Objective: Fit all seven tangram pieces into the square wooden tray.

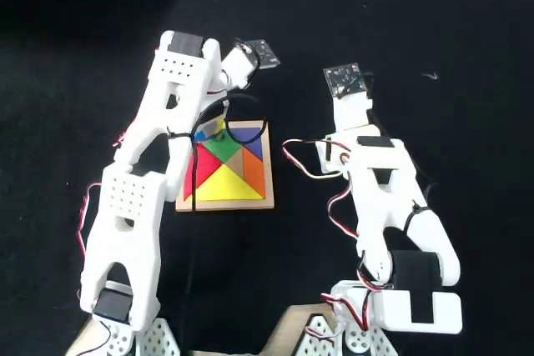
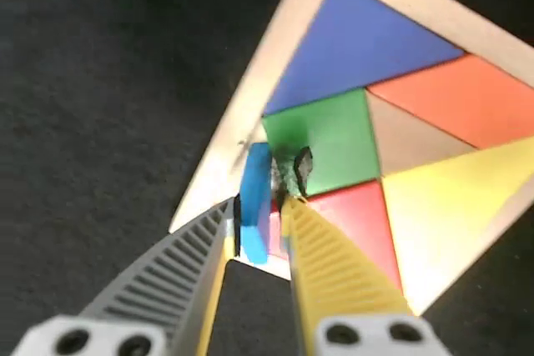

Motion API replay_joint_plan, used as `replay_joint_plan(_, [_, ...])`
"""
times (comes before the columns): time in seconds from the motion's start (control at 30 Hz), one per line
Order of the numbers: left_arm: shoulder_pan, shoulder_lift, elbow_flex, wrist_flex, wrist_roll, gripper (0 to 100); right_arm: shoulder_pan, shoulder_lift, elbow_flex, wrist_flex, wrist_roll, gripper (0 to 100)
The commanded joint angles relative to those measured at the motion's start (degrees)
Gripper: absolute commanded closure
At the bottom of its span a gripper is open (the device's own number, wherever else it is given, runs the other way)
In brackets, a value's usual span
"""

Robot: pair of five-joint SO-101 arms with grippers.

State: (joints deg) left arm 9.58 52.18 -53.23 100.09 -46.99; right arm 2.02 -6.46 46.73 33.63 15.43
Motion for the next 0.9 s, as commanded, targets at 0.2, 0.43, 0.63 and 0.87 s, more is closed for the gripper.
replay_joint_plan(0.2, [0.7, -17.8, 5.5, 0.7, 0.9, 90, -0.7, -0.2, -2.2, -0.9, -0.2, 98.7])
replay_joint_plan(0.43, [2.4, -20.9, 13.4, -0.1, 1.0, 90, -0.7, -0.2, -2.2, -1.0, -0.2, 98.7])
replay_joint_plan(0.63, [-3.7, -20.8, 18.6, -16.4, 2.5, 90, -0.7, -0.2, -2.1, -0.9, -0.2, 98.7])
replay_joint_plan(0.87, [-6.0, -20.8, 28.2, -22.6, 4.2, 90, -0.7, -0.2, -2.1, -0.9, -0.2, 98.7])
